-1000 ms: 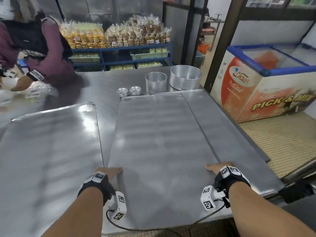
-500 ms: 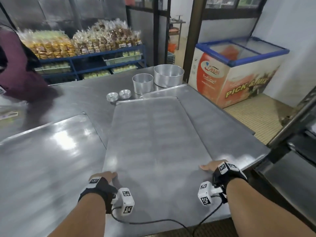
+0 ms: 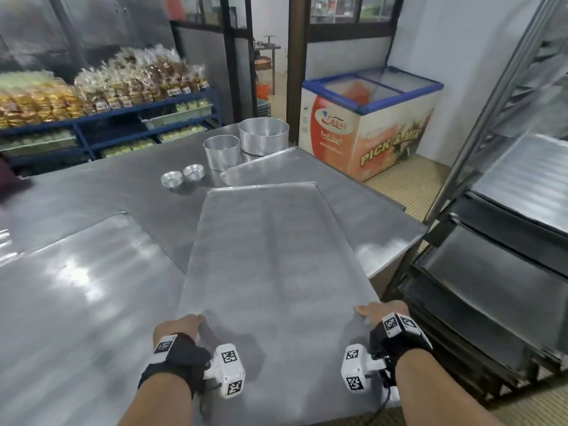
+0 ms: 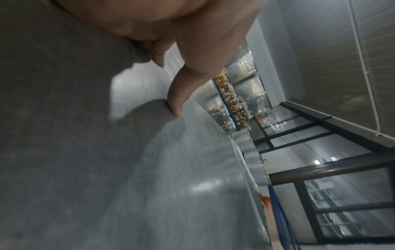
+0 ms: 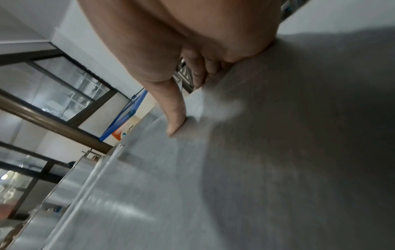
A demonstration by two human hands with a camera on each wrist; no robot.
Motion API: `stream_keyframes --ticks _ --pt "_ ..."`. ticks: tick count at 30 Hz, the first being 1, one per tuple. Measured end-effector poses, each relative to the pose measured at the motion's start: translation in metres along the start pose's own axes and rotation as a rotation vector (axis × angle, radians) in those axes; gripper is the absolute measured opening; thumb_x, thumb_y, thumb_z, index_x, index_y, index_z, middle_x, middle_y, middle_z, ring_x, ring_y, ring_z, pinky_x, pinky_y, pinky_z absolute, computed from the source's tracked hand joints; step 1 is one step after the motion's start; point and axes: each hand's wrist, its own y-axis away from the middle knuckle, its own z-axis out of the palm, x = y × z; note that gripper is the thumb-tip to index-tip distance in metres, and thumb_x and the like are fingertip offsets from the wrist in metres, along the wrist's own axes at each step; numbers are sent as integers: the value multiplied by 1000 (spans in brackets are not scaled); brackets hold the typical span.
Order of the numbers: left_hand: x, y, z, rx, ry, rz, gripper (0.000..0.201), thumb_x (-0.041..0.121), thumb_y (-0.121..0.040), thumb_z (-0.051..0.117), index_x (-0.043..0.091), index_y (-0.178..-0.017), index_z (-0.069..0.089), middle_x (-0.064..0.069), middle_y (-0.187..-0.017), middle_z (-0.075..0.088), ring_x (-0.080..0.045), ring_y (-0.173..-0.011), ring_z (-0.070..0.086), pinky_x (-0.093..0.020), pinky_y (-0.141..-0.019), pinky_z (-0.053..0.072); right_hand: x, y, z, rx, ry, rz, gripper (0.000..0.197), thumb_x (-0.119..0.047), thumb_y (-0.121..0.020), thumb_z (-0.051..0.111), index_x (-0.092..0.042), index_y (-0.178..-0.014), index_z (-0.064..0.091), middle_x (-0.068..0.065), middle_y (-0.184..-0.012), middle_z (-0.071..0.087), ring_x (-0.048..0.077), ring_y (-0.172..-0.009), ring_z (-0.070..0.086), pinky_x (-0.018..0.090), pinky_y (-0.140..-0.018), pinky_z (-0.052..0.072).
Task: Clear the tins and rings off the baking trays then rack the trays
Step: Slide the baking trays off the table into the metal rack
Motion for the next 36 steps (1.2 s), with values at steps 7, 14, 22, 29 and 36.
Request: stream_keyframes --ticks 7,14,22,29,36 --pt "10 -9 -3 -96 -129 12 35 18 -82 77 -6 -102 60 -25 -114 64 -36 -92 59 -36 -80 45 34 39 -8 87 -153 81 42 -28 -70 84 2 -95 68 12 -87 69 27 -81 63 28 -73 46" --pt "26 -13 5 -183 -250 111 26 16 -73 80 -2 -64 63 -23 -89 72 -37 -86 70 -47 -88 57 64 90 -24 293 -314 88 33 -19 -68 85 2 -89 71 13 -80 66 30 -79 63 31 -72 47" --pt "28 1 13 -305 -319 286 31 21 -84 73 -2 -103 64 -22 -112 64 -36 -101 62 -36 -80 44 102 159 -37 530 -478 100 34 -11 -72 83 -4 -63 50 12 -75 60 29 -78 56 34 -77 50" --pt "38 31 24 -380 -357 334 48 21 -78 79 -9 -112 66 -21 -111 67 -38 -99 63 -38 -85 49 140 203 -49 616 -634 88 26 -6 -71 82 -4 -70 56 13 -76 62 29 -69 57 38 -76 52" --pt "44 66 44 -458 -427 353 55 22 -60 77 -10 -104 68 -21 -104 72 -39 -96 69 -37 -83 56 173 230 -61 723 -731 100 23 -8 -64 85 2 -79 70 12 -71 68 25 -63 64 26 -58 49"
